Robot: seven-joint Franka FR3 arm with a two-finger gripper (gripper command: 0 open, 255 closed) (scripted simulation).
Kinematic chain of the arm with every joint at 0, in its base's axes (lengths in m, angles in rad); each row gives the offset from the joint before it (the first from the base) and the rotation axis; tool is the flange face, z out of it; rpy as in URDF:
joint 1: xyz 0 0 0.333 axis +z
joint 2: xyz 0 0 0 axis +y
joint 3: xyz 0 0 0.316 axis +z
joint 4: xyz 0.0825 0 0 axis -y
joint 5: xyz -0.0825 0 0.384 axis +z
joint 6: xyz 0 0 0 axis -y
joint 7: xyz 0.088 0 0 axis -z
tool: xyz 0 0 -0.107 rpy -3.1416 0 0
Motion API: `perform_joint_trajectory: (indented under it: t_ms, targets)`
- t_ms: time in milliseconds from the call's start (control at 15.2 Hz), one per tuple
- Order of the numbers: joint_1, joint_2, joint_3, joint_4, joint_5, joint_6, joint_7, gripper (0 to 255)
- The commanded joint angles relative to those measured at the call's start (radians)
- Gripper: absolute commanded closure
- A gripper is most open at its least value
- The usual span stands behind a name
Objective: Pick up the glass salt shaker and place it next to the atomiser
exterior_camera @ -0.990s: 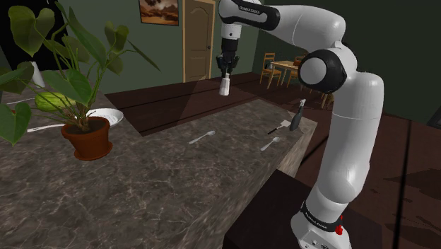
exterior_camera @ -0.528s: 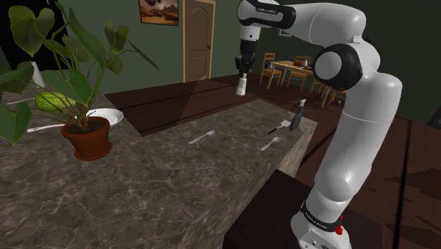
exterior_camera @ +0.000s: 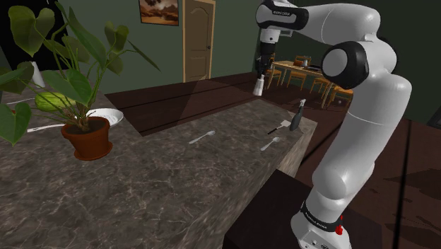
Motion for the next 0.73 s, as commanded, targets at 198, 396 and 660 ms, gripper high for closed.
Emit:
perform_joint_trajectory:
  t_ms: [198,396,660]
  targets:
    - [-0.062,-0.013,-0.055,-0.014,-0.002,0.001,-0.119,255]
    - [-0.102,-0.003,-0.09,-0.003,0.002,-0.002,-0.193,255]
    - [-0.158,0.028,-0.137,0.033,0.016,-0.01,-0.294,255]
